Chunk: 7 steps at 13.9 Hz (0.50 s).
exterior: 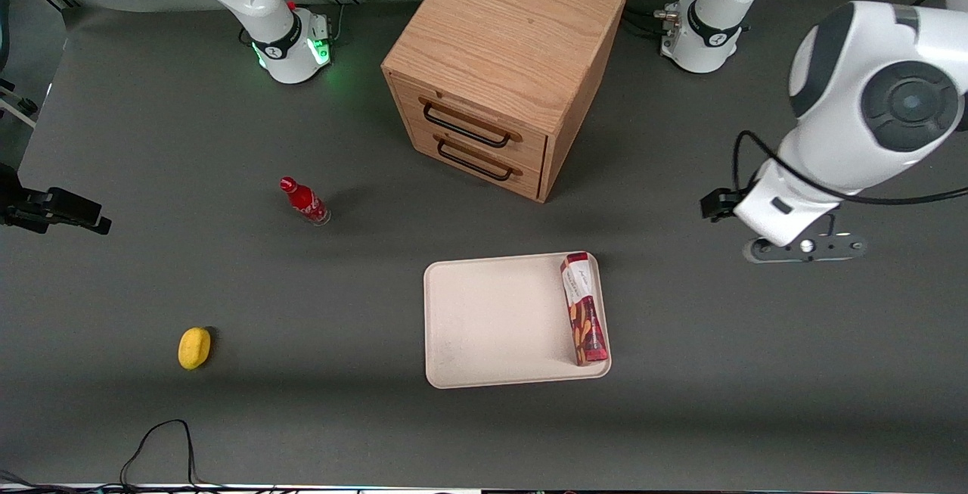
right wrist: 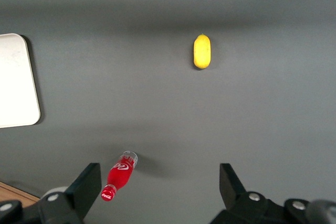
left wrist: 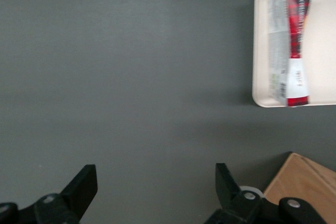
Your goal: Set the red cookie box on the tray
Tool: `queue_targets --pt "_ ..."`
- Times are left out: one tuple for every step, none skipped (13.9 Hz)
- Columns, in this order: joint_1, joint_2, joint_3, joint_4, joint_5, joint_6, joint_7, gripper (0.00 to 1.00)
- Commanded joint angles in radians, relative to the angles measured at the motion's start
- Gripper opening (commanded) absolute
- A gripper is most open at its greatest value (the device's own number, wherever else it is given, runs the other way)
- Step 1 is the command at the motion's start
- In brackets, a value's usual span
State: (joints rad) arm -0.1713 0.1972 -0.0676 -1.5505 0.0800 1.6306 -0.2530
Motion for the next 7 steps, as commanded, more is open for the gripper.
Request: queue_targets --pt "0.085 -0.094 -0.008 -0.109 0.004 0.049 0.136 1.0" --pt "0.114 -0.097 -0.008 -0.109 0.003 0.051 0.152 1.0" --pt "0.127 -0.099 -0.008 -0.109 0.001 0.054 0.156 1.0" --pt "0.13 -0.101 -0.008 -0.109 0.001 0.069 0.156 1.0" --pt "0.144 -0.108 -0.008 -0.121 0.0 0.093 0.158 1.0" --pt "0.163 -0.111 -0.008 -0.12 -0.005 0.104 0.161 1.0" --pt "0.164 -0.111 -0.008 -0.111 -0.012 0.107 0.161 1.0"
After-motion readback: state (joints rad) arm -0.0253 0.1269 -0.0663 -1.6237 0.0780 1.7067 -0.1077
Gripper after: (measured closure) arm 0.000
